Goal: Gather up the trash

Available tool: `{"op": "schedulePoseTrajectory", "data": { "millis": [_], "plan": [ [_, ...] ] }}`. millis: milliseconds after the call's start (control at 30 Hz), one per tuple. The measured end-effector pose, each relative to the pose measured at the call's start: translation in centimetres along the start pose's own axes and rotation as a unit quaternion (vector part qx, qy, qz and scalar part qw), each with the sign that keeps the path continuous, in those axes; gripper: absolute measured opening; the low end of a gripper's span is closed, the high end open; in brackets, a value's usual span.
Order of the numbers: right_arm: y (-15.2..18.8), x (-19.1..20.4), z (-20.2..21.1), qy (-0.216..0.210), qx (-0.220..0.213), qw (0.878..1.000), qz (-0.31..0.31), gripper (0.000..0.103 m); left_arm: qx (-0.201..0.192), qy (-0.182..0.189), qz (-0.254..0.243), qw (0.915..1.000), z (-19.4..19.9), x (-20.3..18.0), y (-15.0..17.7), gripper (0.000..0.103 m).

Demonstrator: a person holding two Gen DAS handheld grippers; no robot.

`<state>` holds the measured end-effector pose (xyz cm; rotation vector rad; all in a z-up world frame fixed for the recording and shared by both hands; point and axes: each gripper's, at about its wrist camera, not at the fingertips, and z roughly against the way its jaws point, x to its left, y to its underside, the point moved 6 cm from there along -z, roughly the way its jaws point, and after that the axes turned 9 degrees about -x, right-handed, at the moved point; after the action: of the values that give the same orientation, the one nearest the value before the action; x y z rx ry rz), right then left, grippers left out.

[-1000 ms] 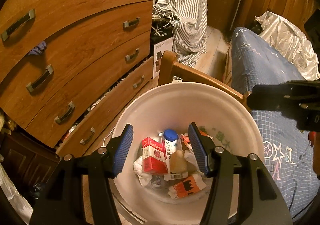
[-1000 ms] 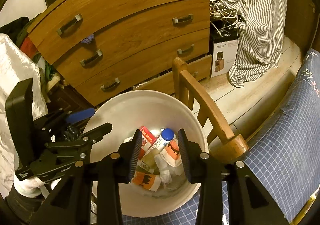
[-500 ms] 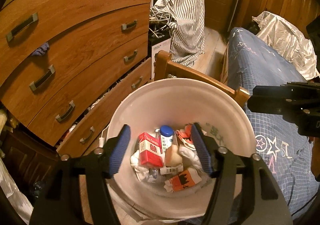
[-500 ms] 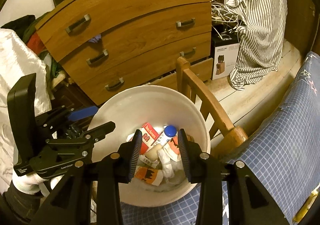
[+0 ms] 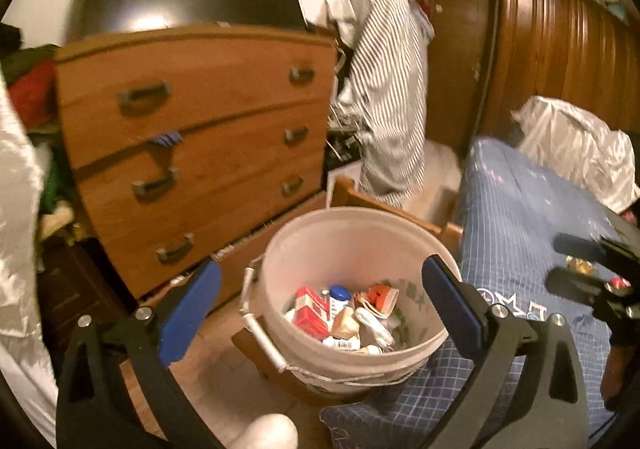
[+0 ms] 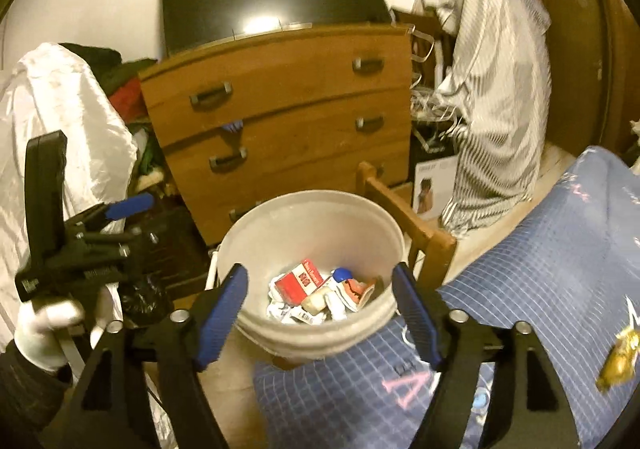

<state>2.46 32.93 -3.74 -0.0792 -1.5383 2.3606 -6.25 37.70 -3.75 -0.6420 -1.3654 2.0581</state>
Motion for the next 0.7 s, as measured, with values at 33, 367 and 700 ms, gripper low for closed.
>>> {"op": "schedulePoseTrajectory", "data": {
  "millis": [33, 367, 700],
  "plan": [
    [0.2, 0.1, 1.3, 0.003, -0.011, 1.000, -0.001, 0.082, -0.009, -0.006, 0.003, 0.9999, 1.0, 0.0, 0.0, 0.097],
    [0.7, 2.2, 11.3, 0.018, -0.093, 0.995, 0.004, 0.092, -0.050, -0.016, 0.000, 0.9986, 7.7, -1.7, -0.2, 0.097],
    [1.7, 2.5, 15.1, 0.021, -0.113, 0.993, -0.015, 0.092, -0.070, 0.012, -0.026, 0.9972, 11.0, -4.8, -0.3, 0.097]
  ]
}}
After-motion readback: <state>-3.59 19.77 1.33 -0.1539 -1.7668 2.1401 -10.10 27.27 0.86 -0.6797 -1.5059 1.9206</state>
